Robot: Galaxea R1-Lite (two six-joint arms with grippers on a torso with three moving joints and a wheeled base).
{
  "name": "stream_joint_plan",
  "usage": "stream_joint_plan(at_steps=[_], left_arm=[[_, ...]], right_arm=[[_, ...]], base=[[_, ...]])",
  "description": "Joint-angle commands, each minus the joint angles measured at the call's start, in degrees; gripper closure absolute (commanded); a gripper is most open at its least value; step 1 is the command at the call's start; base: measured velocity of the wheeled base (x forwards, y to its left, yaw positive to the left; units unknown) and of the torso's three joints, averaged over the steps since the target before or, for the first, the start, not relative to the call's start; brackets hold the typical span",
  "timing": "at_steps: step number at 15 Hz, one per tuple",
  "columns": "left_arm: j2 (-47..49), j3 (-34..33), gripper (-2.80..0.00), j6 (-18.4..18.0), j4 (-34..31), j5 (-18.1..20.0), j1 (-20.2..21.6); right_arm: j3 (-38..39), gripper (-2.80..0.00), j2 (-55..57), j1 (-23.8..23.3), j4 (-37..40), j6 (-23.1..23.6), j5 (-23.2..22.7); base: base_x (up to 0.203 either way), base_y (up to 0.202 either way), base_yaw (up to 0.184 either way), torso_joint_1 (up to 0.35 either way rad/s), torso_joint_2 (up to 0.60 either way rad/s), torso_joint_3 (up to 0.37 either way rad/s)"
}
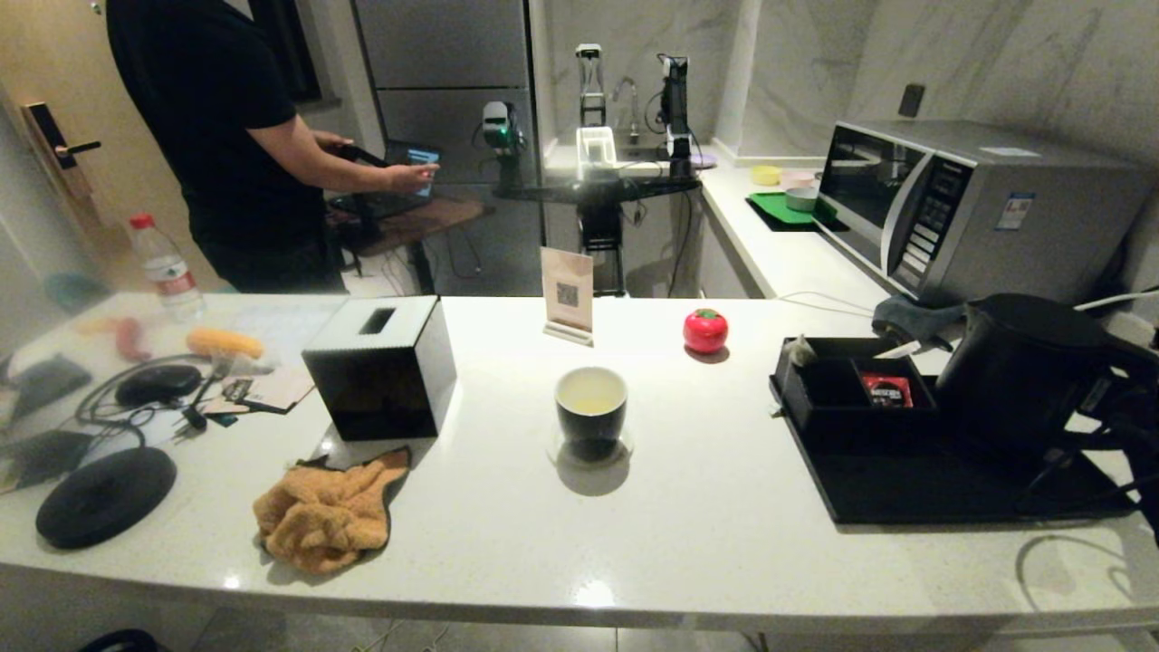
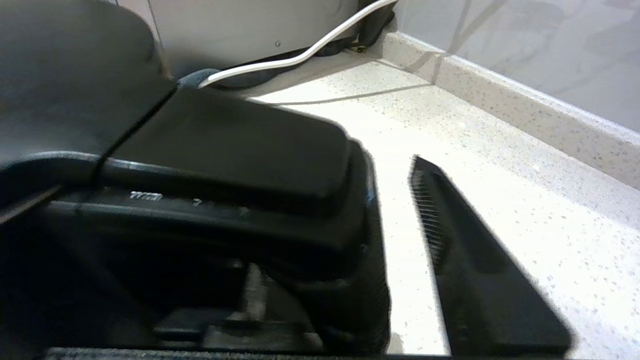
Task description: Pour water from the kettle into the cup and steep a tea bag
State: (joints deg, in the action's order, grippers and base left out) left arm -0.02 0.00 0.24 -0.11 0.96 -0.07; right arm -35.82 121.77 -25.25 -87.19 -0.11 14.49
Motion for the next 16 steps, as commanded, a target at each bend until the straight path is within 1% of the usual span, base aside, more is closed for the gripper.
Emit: stream_joint_plan(at_steps=[1, 4, 7, 10, 16], left_arm=[[0.0, 0.0, 0.00, 0.0, 0.0, 0.0, 0.0], [0.0, 0.0, 0.00, 0.0, 0.0, 0.0, 0.0], [0.0, 0.0, 0.00, 0.0, 0.0, 0.0, 0.0], [0.0, 0.0, 0.00, 0.0, 0.0, 0.0, 0.0], [0.0, 0.0, 0.00, 0.0, 0.0, 0.0, 0.0]], right_arm=[[0.5, -2.80, -0.5, 0.0, -0.7, -0.1, 0.0], [1.8, -2.80, -1.8, 0.0, -0.6, -0.2, 0.0], [4.9, -2.80, -4.1, 0.0, -0.6, -0.3, -0.5], [9.7, -2.80, -7.8, 0.0, -0.4, -0.4, -1.8], [21.9, -2.80, -15.8, 0.0, 2.1, -0.5, -1.9]], base=[[0.000, 0.000, 0.000, 0.000, 0.00, 0.000], [0.000, 0.000, 0.000, 0.000, 0.00, 0.000], [0.000, 0.000, 0.000, 0.000, 0.00, 0.000], [0.000, 0.000, 0.000, 0.000, 0.00, 0.000], [0.000, 0.000, 0.000, 0.000, 0.00, 0.000]])
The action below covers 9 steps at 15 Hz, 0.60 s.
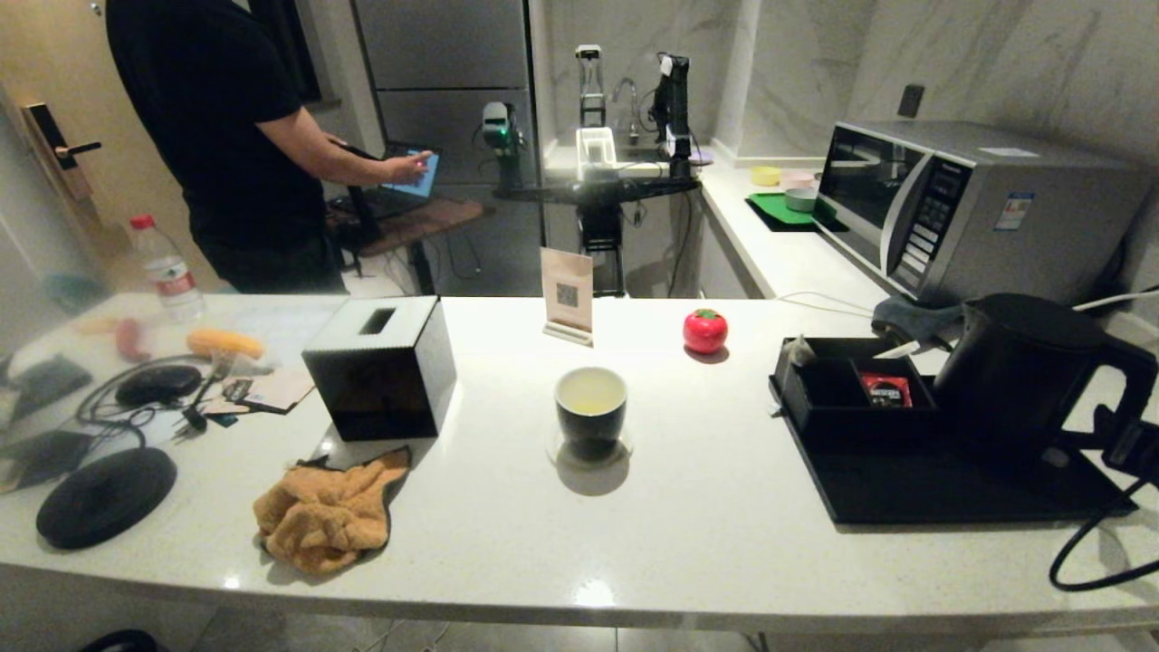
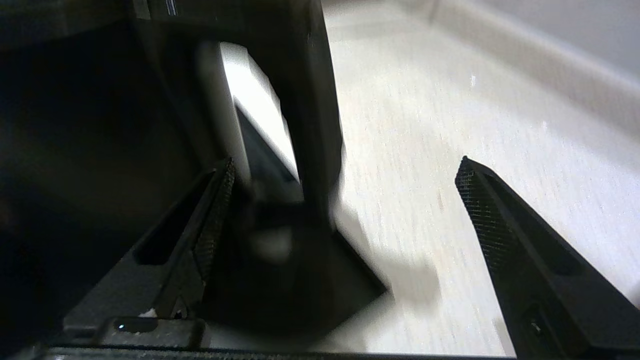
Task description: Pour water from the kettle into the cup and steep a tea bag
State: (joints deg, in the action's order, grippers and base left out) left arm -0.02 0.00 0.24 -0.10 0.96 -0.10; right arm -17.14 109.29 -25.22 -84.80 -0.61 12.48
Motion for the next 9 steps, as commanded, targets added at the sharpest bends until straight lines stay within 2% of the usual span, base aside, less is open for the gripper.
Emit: stream_joint_plan(at_steps=[1, 3, 4, 9], left_arm=[[0.0, 0.0, 0.00, 0.0, 0.0, 0.0, 0.0], [0.0, 0.0, 0.00, 0.0, 0.0, 0.0, 0.0], [0.0, 0.0, 0.00, 0.0, 0.0, 0.0, 0.0], [0.0, 0.0, 0.00, 0.0, 0.0, 0.0, 0.0]], right_arm=[[5.0, -2.80, -4.8, 0.0, 0.1, 0.0, 0.1], [7.7, -2.80, -7.6, 0.0, 1.0, 0.1, 0.1], [9.1, 0.00, -8.9, 0.0, 1.4, 0.1, 0.1], [14.7, 0.00, -15.8, 0.1, 7.3, 0.4, 0.1]], base=[[0.000, 0.000, 0.000, 0.000, 0.00, 0.000], [0.000, 0.000, 0.000, 0.000, 0.00, 0.000], [0.000, 0.000, 0.000, 0.000, 0.00, 0.000], [0.000, 0.000, 0.000, 0.000, 0.00, 0.000]])
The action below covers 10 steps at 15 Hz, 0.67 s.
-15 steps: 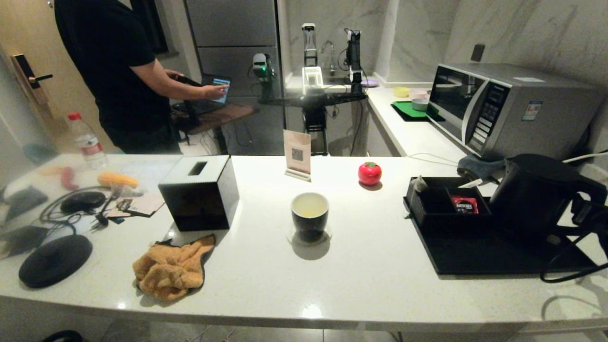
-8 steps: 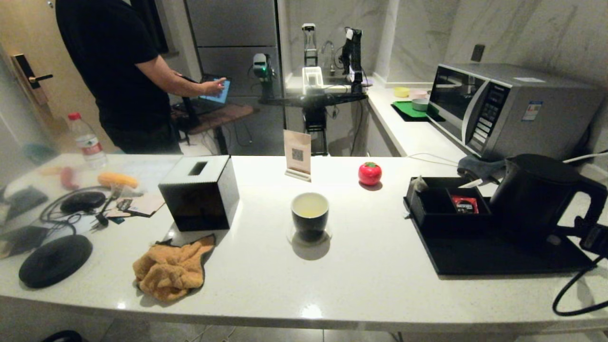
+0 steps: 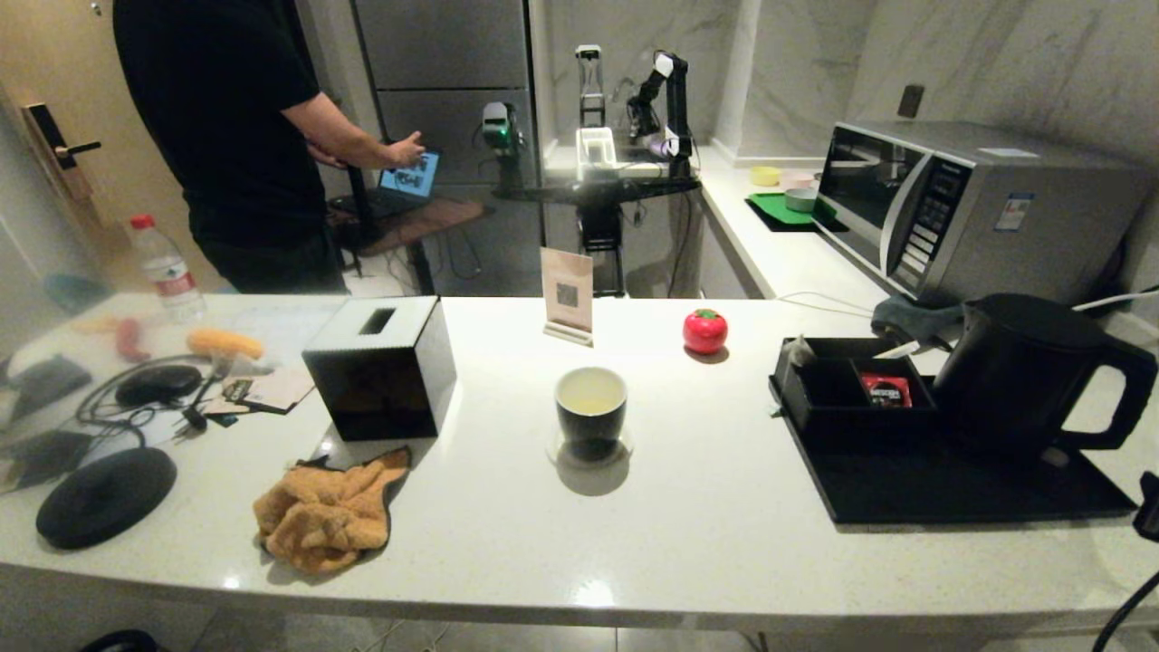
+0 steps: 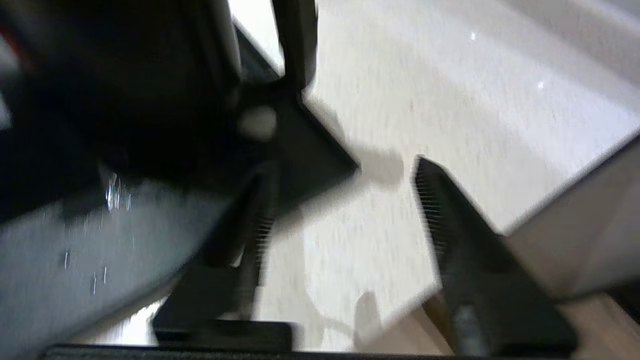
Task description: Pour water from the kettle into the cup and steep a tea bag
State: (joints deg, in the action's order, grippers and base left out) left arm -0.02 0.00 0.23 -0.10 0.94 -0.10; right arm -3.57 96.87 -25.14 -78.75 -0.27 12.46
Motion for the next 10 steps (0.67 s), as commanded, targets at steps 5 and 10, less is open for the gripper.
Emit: stream_joint_plan(at_steps=[5, 10], left_arm=[[0.0, 0.0, 0.00, 0.0, 0.0, 0.0, 0.0], [0.0, 0.0, 0.00, 0.0, 0.0, 0.0, 0.0]], right_arm=[[3.5, 0.00, -9.6, 0.0, 9.7, 0.3, 0.1], [3.6, 0.00, -14.6, 1.4, 15.4, 1.4, 0.0]], base=[[0.000, 0.000, 0.000, 0.000, 0.00, 0.000], [0.000, 0.000, 0.000, 0.000, 0.00, 0.000]])
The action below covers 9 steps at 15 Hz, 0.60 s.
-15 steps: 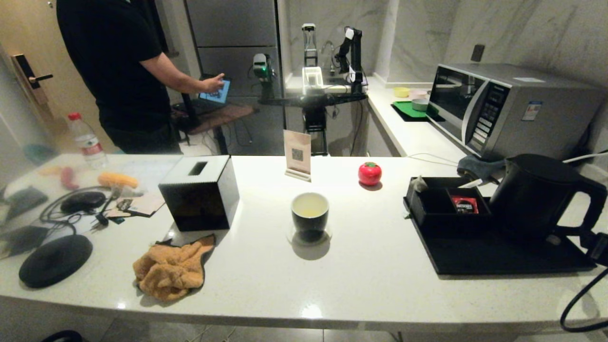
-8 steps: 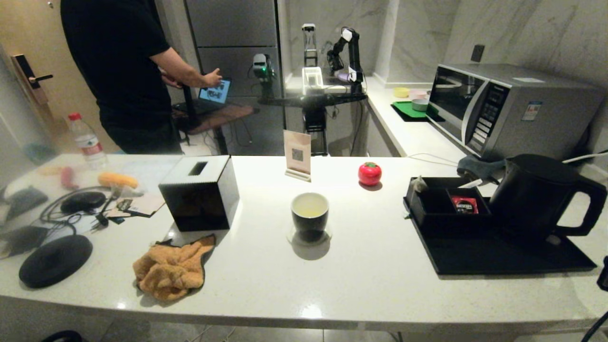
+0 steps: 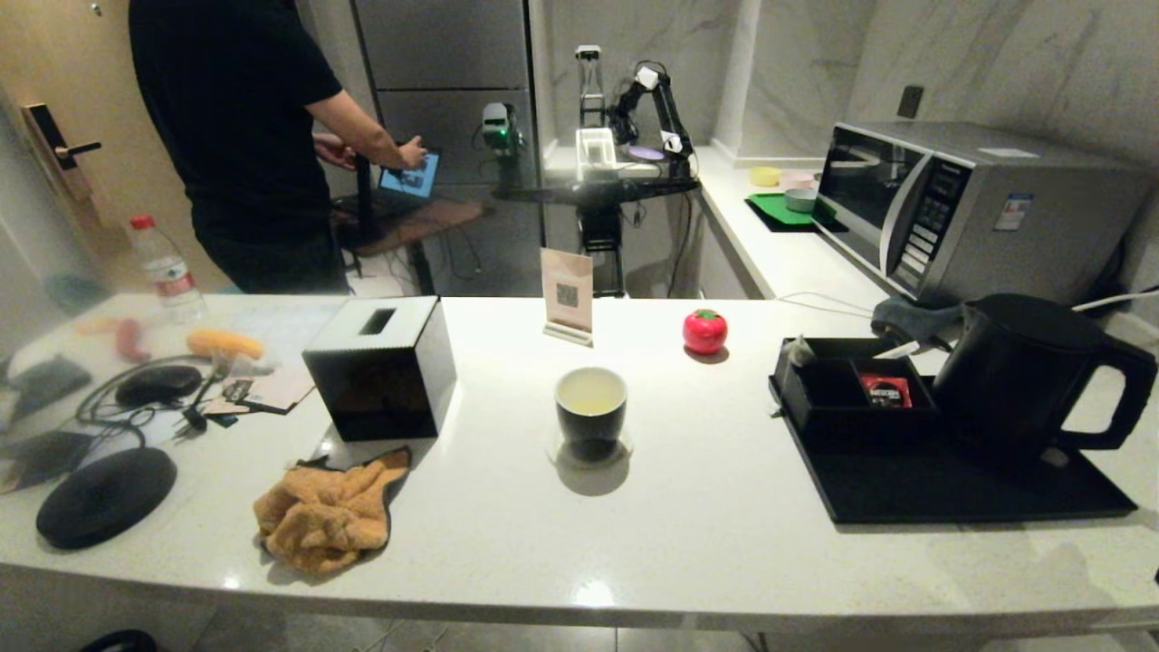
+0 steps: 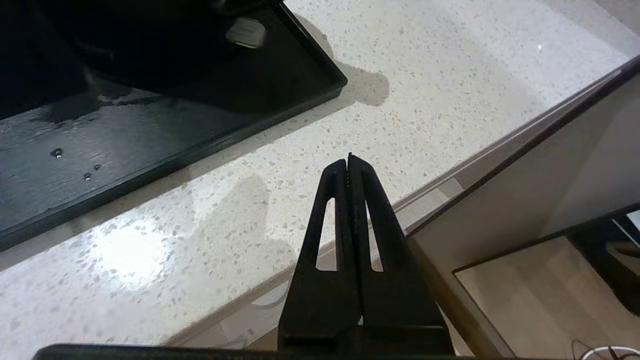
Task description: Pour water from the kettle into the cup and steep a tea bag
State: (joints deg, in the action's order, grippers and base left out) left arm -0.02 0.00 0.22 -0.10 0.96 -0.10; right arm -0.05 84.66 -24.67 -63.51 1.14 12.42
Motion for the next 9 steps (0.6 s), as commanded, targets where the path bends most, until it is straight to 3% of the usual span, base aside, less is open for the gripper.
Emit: stream_joint_plan(at_steps=[1, 4, 9], left_arm=[[0.0, 0.0, 0.00, 0.0, 0.0, 0.0, 0.0], [0.0, 0.0, 0.00, 0.0, 0.0, 0.0, 0.0], [0.0, 0.0, 0.00, 0.0, 0.0, 0.0, 0.0]], right_arm=[[0.0, 0.00, -3.2, 1.5, 0.3, 0.0, 0.1], [0.0, 0.00, -5.6, 7.2, 0.4, -0.1, 0.1], [-1.6, 0.00, -9.4, 22.7, 0.8, 0.9, 0.1]], base=[[0.000, 0.000, 0.000, 0.000, 0.00, 0.000], [0.000, 0.000, 0.000, 0.000, 0.00, 0.000], [0.000, 0.000, 0.000, 0.000, 0.00, 0.000]])
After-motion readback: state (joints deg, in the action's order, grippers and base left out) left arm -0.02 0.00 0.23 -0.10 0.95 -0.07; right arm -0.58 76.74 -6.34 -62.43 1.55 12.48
